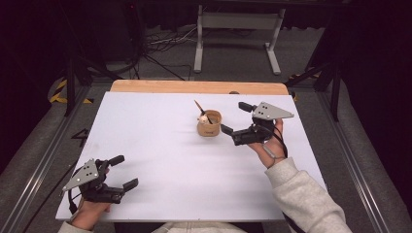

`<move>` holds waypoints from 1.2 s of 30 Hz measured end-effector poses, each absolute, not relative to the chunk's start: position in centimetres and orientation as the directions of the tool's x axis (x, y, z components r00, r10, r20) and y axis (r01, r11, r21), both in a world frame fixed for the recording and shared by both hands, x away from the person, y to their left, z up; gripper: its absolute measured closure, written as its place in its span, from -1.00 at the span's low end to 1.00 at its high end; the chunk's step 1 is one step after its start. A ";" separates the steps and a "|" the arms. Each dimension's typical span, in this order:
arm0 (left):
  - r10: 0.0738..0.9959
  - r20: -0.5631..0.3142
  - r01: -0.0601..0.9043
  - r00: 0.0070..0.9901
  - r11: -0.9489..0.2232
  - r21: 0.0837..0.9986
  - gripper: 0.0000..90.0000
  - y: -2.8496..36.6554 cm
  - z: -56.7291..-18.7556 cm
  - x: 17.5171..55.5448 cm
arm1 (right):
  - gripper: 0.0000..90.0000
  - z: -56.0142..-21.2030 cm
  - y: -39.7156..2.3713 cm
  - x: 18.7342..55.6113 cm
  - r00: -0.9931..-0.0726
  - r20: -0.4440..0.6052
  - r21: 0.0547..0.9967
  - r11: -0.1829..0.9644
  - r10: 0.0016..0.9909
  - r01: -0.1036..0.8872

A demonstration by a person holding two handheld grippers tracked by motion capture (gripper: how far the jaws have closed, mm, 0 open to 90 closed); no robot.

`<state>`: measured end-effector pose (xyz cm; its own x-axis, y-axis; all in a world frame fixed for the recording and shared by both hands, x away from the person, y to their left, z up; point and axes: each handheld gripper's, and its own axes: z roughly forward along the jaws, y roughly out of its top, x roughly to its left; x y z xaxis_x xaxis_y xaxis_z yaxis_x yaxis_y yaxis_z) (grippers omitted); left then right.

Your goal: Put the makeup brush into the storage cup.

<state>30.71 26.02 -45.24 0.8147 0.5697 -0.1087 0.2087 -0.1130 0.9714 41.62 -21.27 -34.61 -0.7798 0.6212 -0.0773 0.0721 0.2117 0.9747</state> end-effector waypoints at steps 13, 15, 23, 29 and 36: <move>0.567 -0.126 0.219 0.814 -0.098 0.971 -0.92 26.0 -45.2 30.7 | -1.00 -35.1 -24.3 39.1 -0.777 -0.109 0.974 0.223 0.620 0.042; 0.568 -0.121 0.214 0.814 -0.100 0.972 -0.92 26.0 -45.2 30.7 | -1.00 -35.3 -24.7 38.8 -0.779 -0.104 0.975 0.219 0.618 0.043; 0.568 -0.118 0.210 0.815 -0.099 0.973 -0.92 26.1 -45.2 30.7 | -1.00 -36.1 -26.1 37.8 -0.782 -0.101 0.976 0.215 0.615 0.043; 0.568 -0.114 0.202 0.815 -0.094 0.975 -0.93 26.1 -45.2 30.7 | -1.00 -36.9 -27.1 36.7 -0.781 -0.084 0.977 0.205 0.619 0.058; 0.574 -0.110 0.194 0.812 -0.087 0.977 -0.94 26.0 -45.3 30.7 | -1.00 -38.1 -28.0 35.9 -0.775 -0.066 0.979 0.193 0.628 0.073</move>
